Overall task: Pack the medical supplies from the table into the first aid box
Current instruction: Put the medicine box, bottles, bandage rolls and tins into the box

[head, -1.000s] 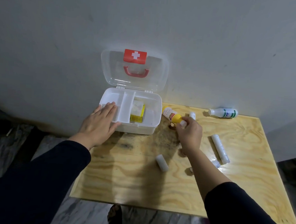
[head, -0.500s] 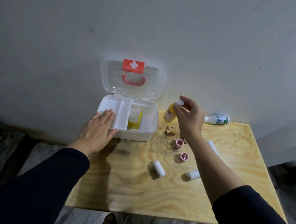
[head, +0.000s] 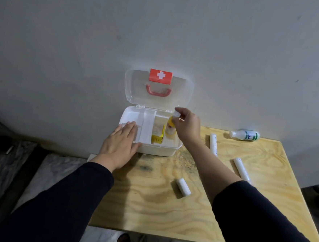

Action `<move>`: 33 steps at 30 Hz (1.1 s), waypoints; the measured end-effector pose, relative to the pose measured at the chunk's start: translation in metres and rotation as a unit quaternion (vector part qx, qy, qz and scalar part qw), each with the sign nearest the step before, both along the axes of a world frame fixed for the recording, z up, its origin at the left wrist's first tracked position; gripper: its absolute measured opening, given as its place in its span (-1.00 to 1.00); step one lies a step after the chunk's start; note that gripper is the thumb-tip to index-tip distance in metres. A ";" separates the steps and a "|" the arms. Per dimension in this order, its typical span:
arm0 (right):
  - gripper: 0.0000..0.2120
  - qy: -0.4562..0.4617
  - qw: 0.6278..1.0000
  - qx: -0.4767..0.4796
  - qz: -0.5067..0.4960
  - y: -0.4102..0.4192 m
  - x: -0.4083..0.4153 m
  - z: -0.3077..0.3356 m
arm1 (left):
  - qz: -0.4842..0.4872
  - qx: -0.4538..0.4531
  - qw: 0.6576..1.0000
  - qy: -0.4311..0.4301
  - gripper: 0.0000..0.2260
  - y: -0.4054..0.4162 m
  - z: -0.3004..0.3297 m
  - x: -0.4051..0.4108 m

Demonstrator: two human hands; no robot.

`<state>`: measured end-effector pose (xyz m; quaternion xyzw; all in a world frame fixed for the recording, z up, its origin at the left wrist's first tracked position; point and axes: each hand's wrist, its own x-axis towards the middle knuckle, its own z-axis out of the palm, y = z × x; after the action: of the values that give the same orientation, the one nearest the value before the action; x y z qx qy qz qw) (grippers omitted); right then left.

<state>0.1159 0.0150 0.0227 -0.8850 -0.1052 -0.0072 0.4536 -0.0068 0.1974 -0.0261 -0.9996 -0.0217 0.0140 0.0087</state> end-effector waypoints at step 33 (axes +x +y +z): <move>-0.60 0.075 0.950 -0.301 -0.024 -0.203 0.028 0.015 | -0.176 -0.073 0.980 0.058 -0.65 -0.191 0.089 0.137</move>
<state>0.1440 -0.1879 0.0380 -0.9806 -0.0472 0.0803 0.1723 0.1304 0.0060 0.0632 -0.9832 0.1563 0.0718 -0.0607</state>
